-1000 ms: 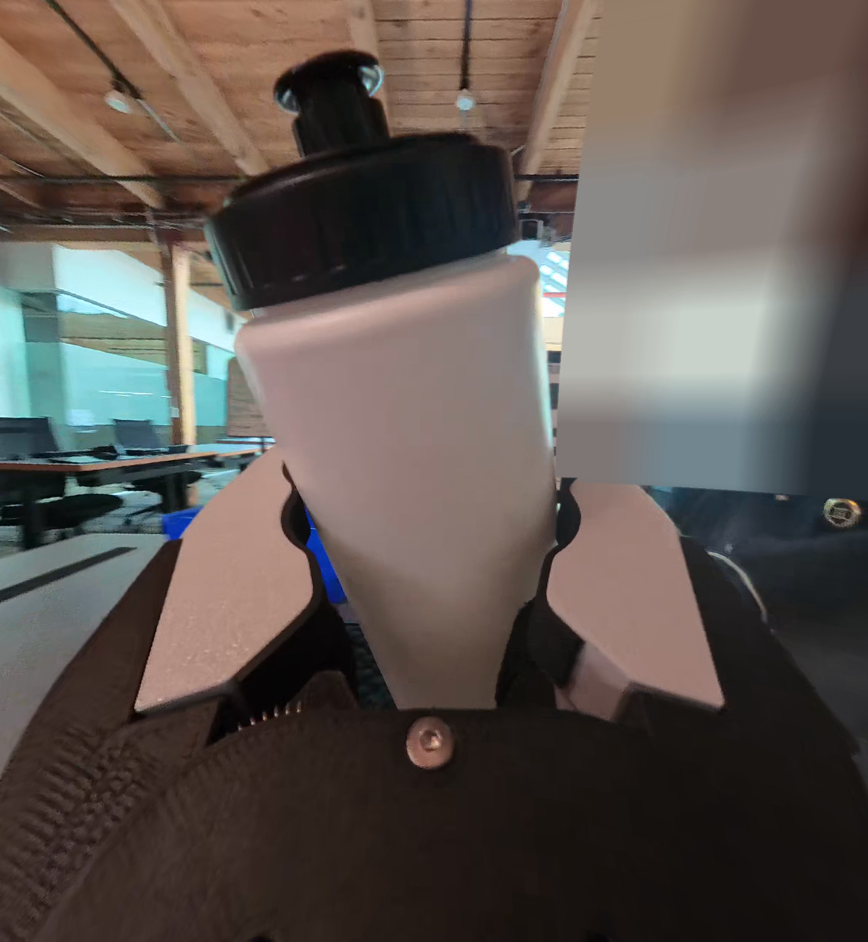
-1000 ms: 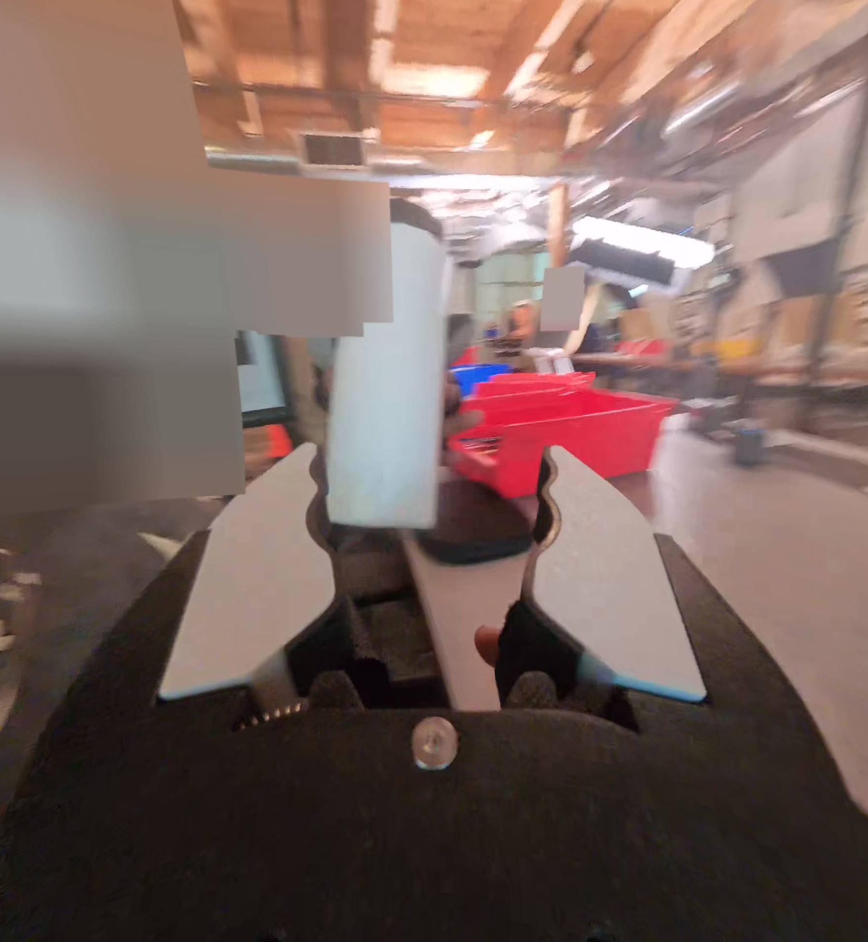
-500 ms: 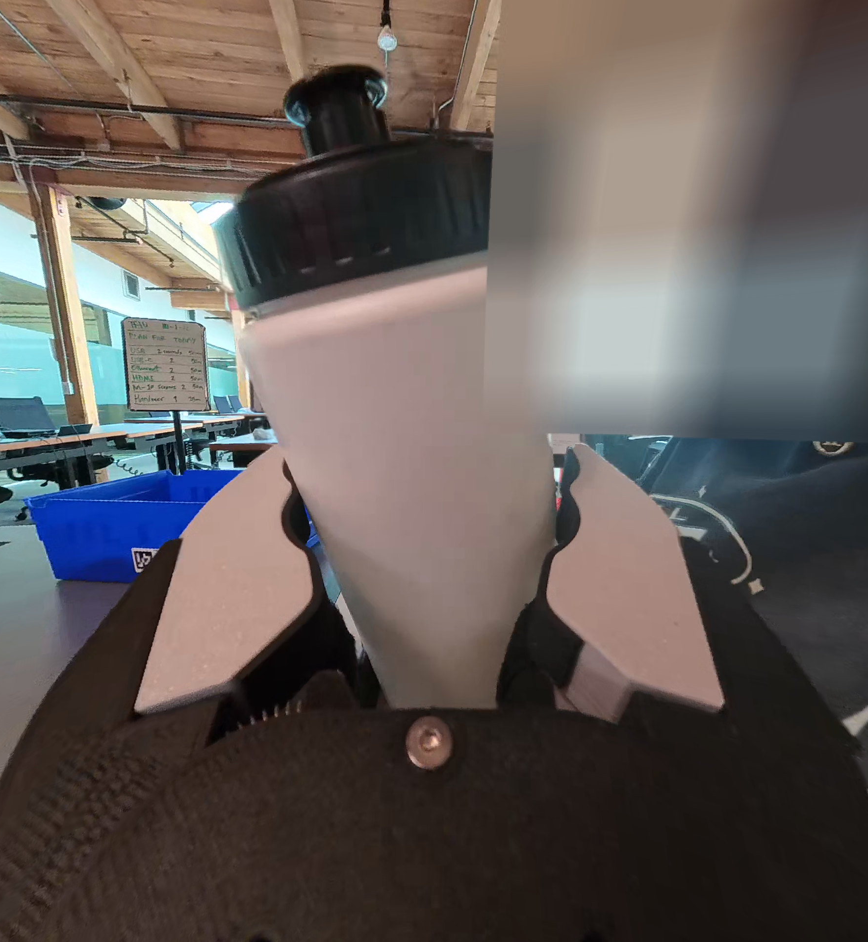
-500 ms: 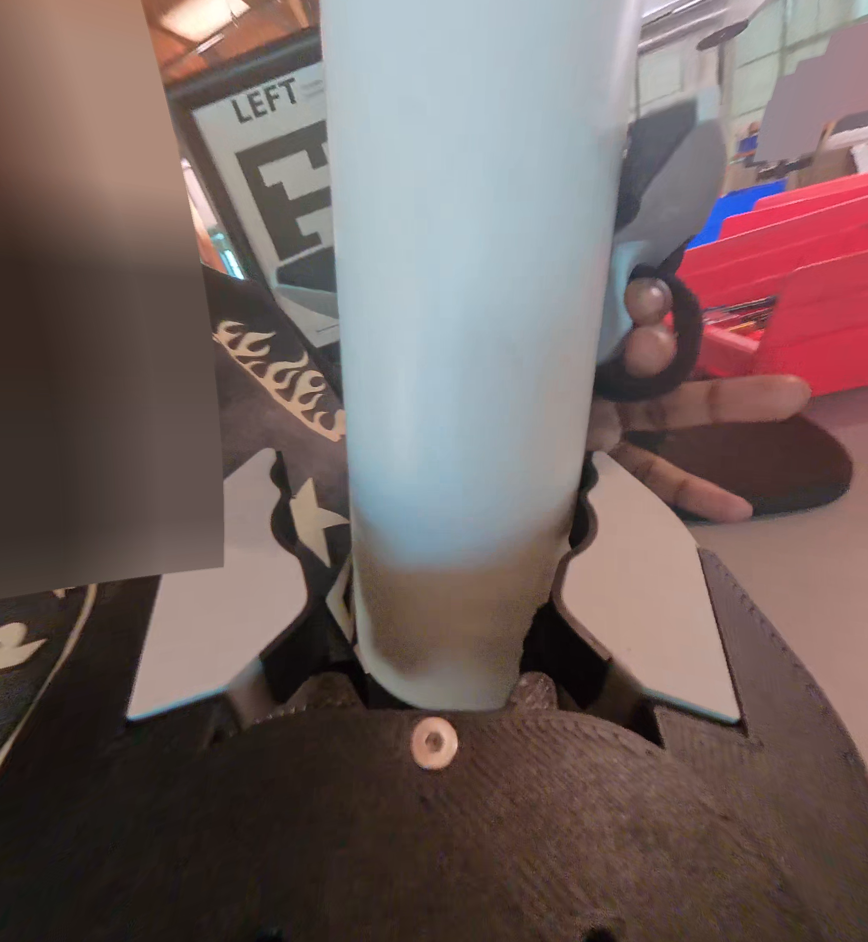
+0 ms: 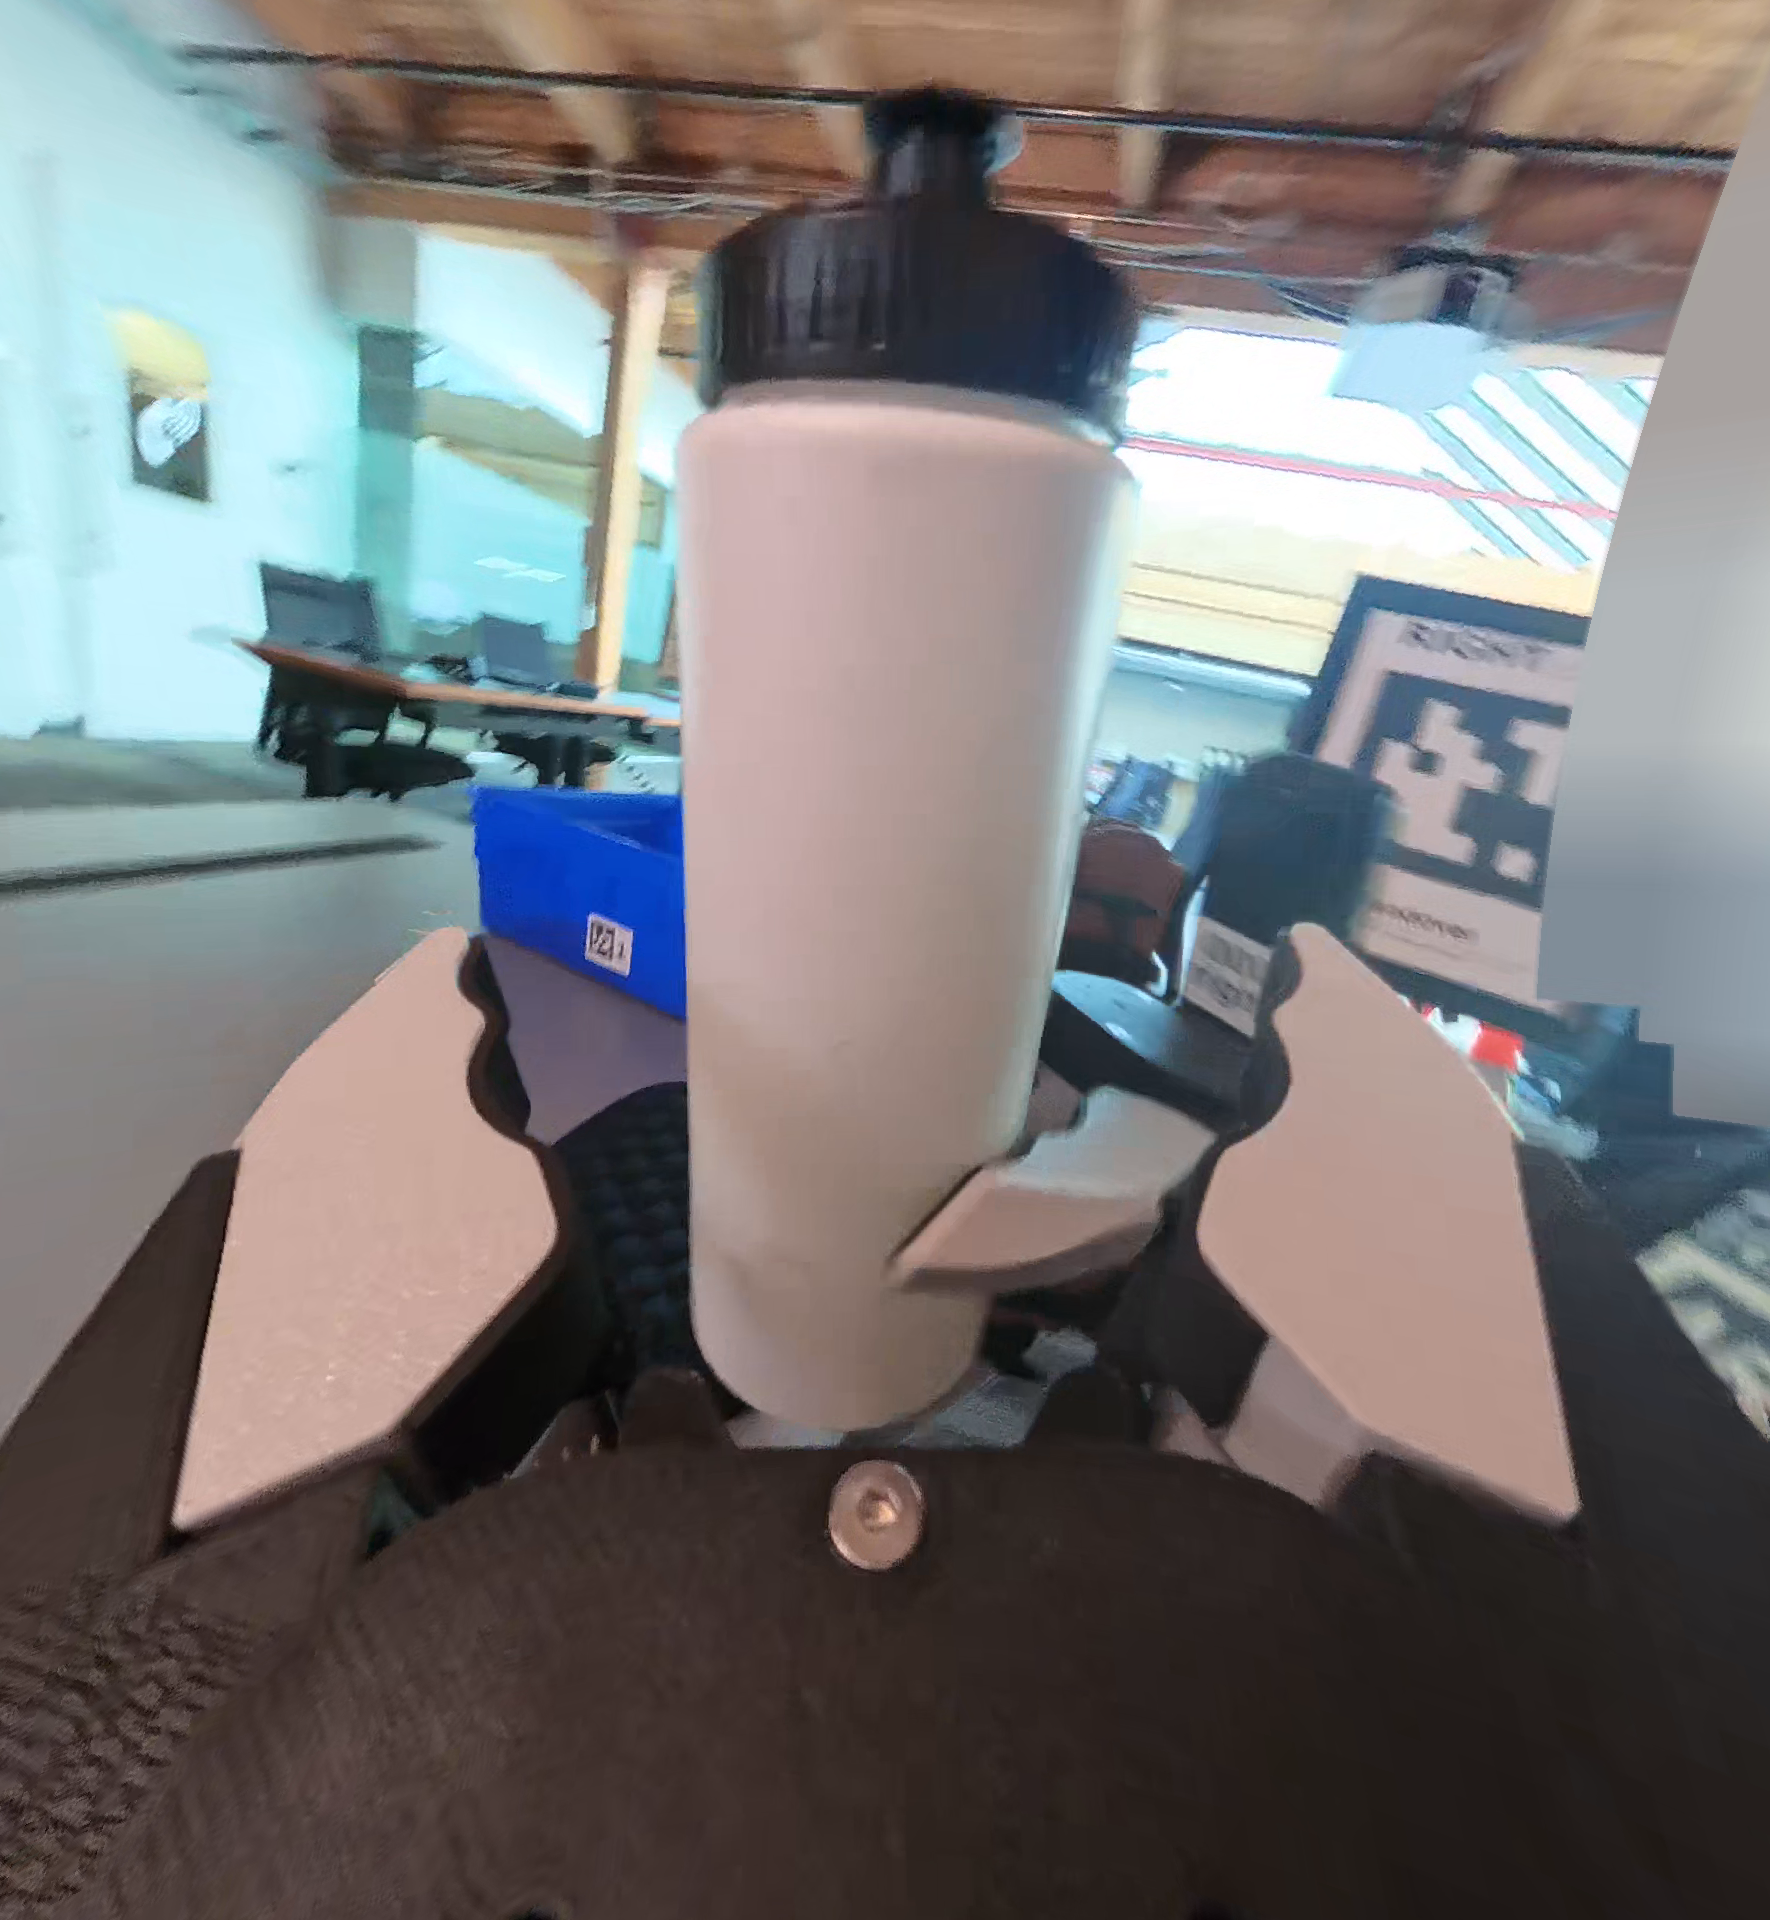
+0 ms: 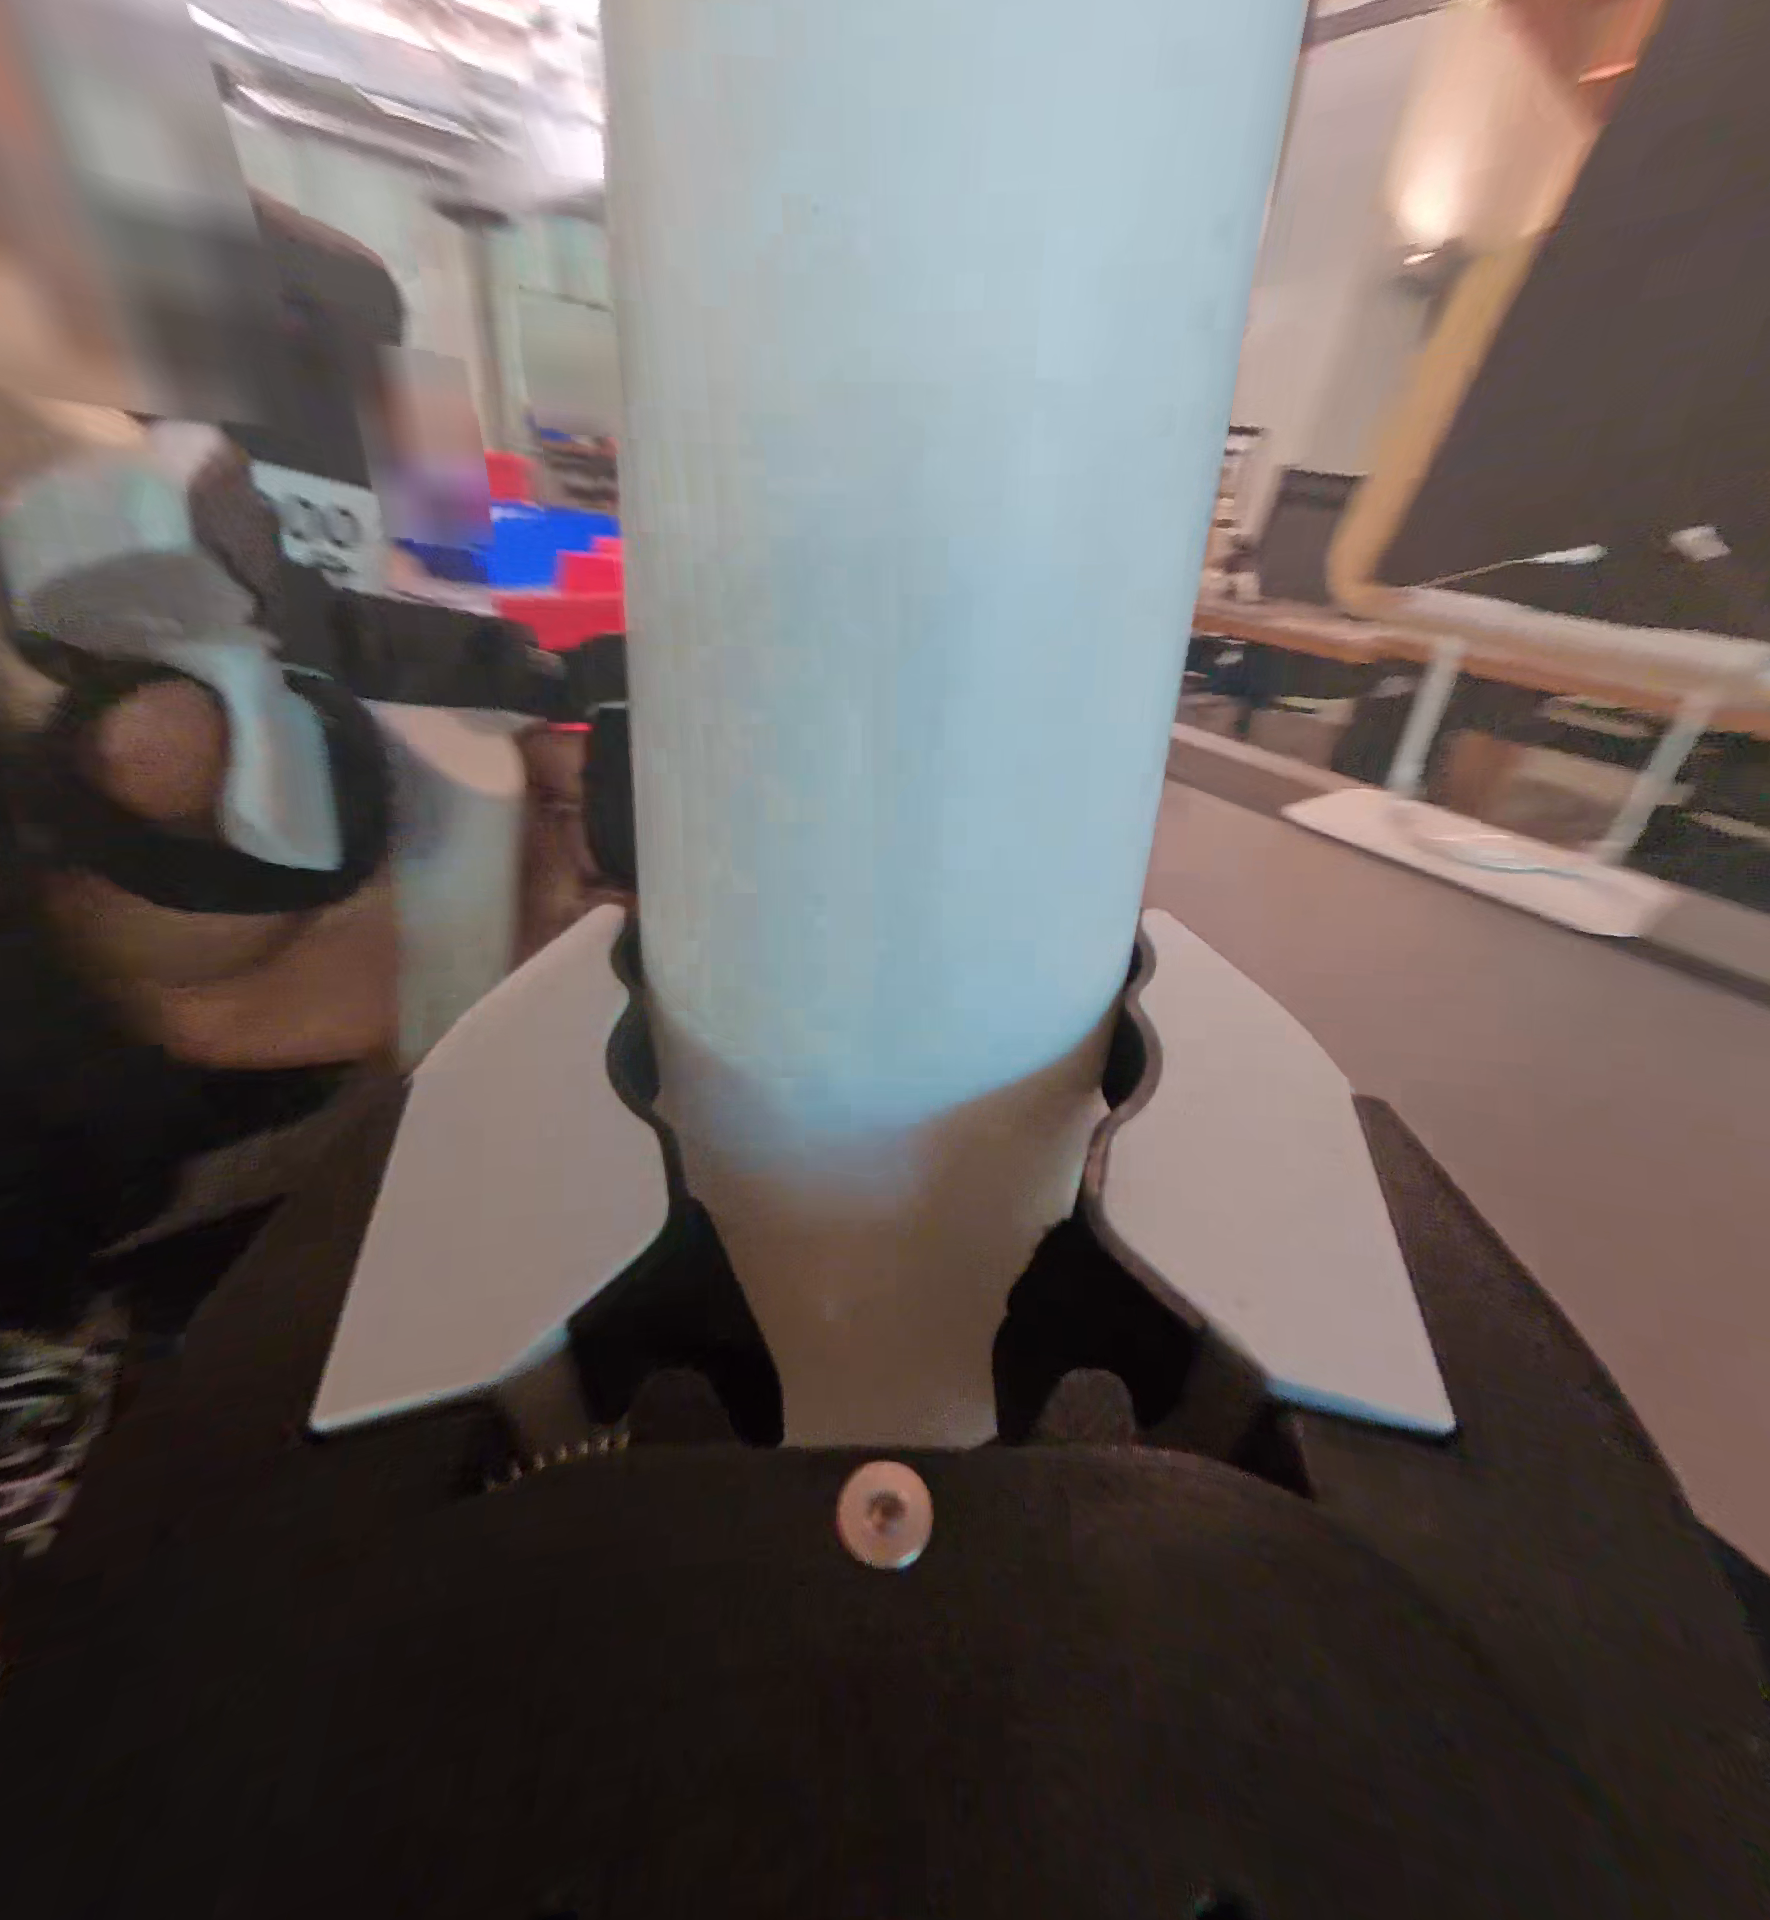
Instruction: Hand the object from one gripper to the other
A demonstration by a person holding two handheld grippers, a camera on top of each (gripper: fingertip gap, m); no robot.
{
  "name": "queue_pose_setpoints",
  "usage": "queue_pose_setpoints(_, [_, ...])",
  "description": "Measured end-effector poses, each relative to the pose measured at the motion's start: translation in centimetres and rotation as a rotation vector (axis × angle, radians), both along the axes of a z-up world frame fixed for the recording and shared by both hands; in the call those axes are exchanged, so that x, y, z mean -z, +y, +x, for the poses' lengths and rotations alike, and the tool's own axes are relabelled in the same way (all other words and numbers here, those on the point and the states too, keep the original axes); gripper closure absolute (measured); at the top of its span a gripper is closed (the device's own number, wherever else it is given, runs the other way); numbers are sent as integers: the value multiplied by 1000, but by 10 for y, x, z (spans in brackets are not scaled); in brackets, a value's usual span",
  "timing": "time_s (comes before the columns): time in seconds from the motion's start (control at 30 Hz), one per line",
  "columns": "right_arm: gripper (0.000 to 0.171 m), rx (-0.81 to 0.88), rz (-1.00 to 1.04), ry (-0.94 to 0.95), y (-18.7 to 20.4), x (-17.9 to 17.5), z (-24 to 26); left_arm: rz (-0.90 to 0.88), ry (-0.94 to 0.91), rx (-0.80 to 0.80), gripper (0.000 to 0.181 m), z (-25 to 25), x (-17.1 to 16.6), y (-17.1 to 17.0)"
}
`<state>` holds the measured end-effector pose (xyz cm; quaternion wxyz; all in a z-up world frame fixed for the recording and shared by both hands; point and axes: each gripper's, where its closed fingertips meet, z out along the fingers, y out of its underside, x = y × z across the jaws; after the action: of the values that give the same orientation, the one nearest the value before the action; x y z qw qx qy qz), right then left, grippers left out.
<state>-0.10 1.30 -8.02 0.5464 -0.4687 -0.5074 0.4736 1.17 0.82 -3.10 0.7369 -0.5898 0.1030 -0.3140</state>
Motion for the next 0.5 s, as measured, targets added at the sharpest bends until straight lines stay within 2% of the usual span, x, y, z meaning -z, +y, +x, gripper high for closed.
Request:
queue_pose_setpoints(0.1, [85, 125, 102, -10, 1, 3, -1, -46, 0, -33, 53, 8, 8, 11])
queue_pose_setpoints(0.17, [85, 160, 156, -22, -4, 4, -2, -43, 49, -45, 73, 12, 13, 14])
queue_pose_setpoints(0.2, [84, 168, 177, -32, -7, 6, -3, -33, 66, -37, 92, 14, 14, 13])
queue_pose_setpoints(0.3, [84, 164, 215, -38, -12, 4, -2, -33, 95, 5, 94, 13, 14, 6])
queue_pose_setpoints(0.4, [86, -12, 160, -30, -28, 1, 2, -20, 111, 112, 95, 12, 10, -8])
queue_pose_setpoints(0.5, [79, -306, -40, -55, -47, -1, 11, -31, 126, 288, 94, 19, 10, -27])
